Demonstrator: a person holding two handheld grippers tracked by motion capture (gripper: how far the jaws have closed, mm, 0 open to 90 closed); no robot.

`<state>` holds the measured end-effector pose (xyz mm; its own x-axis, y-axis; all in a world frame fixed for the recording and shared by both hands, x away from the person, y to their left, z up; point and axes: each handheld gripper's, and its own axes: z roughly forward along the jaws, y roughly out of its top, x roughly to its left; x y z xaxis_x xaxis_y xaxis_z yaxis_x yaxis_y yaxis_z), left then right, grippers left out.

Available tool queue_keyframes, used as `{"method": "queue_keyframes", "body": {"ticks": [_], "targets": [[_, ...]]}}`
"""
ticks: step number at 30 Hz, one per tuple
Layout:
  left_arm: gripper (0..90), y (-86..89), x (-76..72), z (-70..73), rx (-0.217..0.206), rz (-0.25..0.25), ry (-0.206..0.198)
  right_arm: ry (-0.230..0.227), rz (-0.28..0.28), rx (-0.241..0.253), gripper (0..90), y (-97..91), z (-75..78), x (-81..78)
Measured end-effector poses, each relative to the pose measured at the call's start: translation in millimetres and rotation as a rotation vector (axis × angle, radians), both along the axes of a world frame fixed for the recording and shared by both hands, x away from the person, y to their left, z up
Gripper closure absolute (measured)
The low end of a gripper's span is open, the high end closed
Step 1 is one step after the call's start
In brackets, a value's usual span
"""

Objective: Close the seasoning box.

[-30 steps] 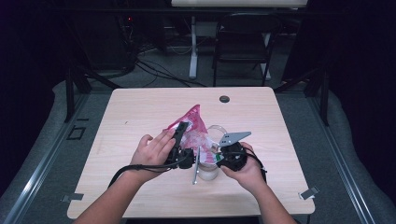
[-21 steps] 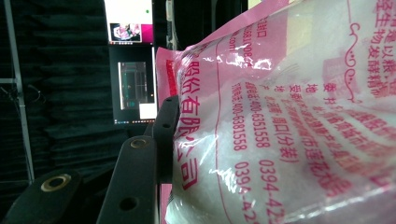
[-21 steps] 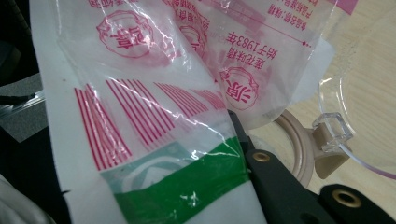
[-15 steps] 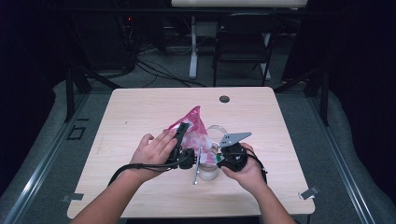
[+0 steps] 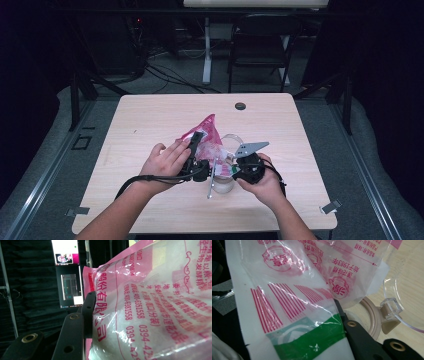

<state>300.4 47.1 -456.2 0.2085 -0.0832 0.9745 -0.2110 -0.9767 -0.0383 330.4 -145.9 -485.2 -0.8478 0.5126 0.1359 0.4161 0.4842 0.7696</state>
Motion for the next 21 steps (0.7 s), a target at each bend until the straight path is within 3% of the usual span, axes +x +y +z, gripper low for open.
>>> {"method": "queue_keyframes", "body": {"ticks": [21], "targets": [[61.6,-0.9,-1.2,-0.3,0.017,0.001,0.005,0.002,-0.005,-0.001,90.0,-0.4,-1.2,0.6]]}}
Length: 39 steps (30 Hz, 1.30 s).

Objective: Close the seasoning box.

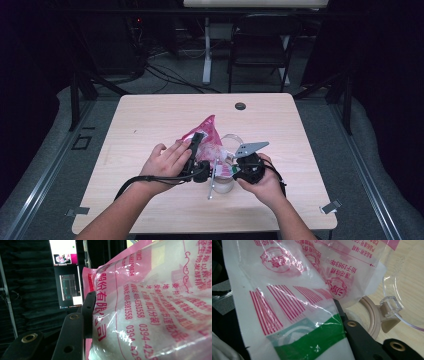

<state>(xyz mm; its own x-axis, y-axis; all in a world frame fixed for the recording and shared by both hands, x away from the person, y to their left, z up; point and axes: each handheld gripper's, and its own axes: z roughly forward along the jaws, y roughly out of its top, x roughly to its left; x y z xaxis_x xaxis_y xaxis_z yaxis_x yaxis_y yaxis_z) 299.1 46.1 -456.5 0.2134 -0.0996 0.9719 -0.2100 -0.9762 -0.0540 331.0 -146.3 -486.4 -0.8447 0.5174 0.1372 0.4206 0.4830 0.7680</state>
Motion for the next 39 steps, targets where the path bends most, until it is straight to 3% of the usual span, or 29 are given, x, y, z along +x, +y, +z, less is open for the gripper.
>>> {"method": "queue_keyframes", "body": {"ticks": [6,19,39], "targets": [[61.6,0.5,0.5,0.2,0.007,0.013,0.03,0.003,0.008,-0.006,90.0,0.6,-0.1,-0.1],[61.4,-1.8,0.2,0.2,0.018,0.009,0.015,0.005,0.001,-0.004,90.0,-0.3,-1.3,0.8],[60.8,-0.9,1.8,0.2,0.025,0.022,0.036,-0.008,-0.009,-0.006,90.0,-0.7,-0.9,0.7]]}}
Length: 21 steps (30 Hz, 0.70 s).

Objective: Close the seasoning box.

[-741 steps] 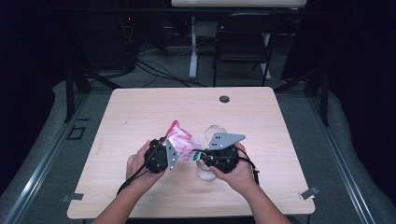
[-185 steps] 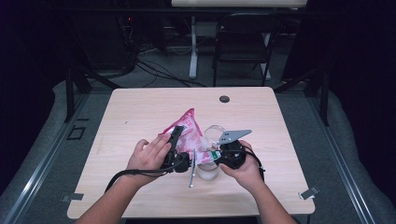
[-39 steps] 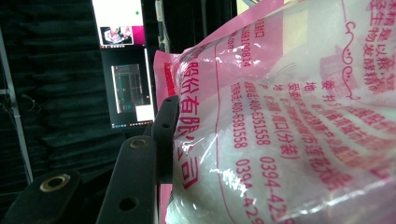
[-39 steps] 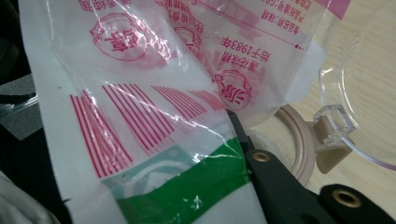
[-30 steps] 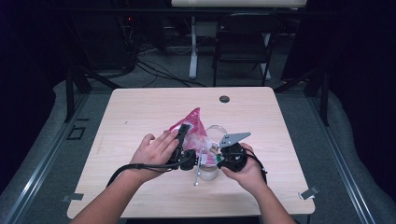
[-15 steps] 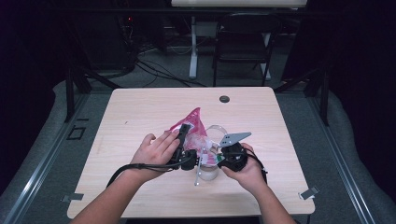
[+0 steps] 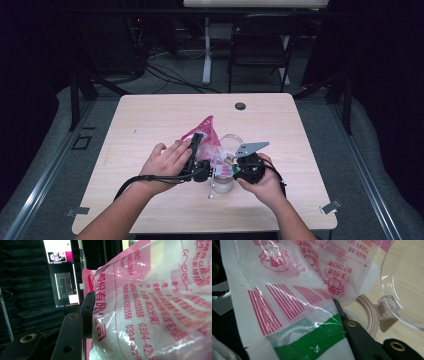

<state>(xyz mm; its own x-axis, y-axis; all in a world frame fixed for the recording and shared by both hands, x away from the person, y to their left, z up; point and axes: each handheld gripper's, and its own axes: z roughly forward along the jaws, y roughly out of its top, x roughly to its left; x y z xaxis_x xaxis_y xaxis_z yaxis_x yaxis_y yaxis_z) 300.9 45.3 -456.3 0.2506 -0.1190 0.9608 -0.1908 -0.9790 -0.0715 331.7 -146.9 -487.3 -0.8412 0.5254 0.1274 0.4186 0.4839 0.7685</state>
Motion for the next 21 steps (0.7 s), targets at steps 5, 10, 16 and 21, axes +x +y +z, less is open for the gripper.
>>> {"method": "queue_keyframes", "body": {"ticks": [5,10,16,21], "targets": [[60.9,1.2,1.2,-0.5,0.004,0.007,0.017,0.003,-0.002,0.005,90.0,-0.3,0.2,0.0],[61.1,2.3,1.9,-0.5,0.008,0.012,0.026,-0.002,-0.005,0.005,90.0,-0.3,0.6,-0.2],[61.1,4.7,2.4,0.2,-0.004,0.014,0.023,-0.011,-0.007,0.01,90.0,-0.1,3.5,-1.9],[60.7,6.7,3.1,-1.1,-0.003,0.018,0.023,-0.02,-0.009,0.018,90.0,-1.1,6.5,-2.8]]}}
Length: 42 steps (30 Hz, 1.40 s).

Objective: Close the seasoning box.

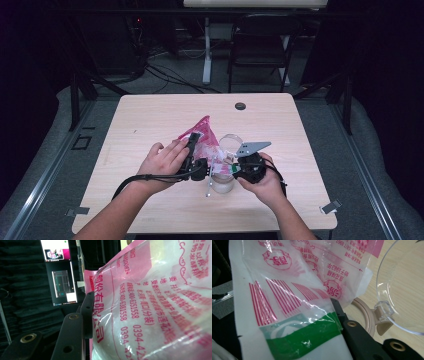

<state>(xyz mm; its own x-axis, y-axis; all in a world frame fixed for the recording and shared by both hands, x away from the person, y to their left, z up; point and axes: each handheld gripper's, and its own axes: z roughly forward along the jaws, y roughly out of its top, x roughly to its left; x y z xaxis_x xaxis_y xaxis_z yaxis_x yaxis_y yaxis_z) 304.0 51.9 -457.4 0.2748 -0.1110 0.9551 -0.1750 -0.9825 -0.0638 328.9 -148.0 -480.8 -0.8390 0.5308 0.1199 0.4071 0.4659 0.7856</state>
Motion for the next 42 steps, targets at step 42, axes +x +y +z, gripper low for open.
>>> {"method": "queue_keyframes", "body": {"ticks": [42], "targets": [[61.1,13.0,0.4,-8.2,-0.024,0.045,0.032,-0.035,-0.01,0.041,90.0,1.8,6.0,-1.7]]}}
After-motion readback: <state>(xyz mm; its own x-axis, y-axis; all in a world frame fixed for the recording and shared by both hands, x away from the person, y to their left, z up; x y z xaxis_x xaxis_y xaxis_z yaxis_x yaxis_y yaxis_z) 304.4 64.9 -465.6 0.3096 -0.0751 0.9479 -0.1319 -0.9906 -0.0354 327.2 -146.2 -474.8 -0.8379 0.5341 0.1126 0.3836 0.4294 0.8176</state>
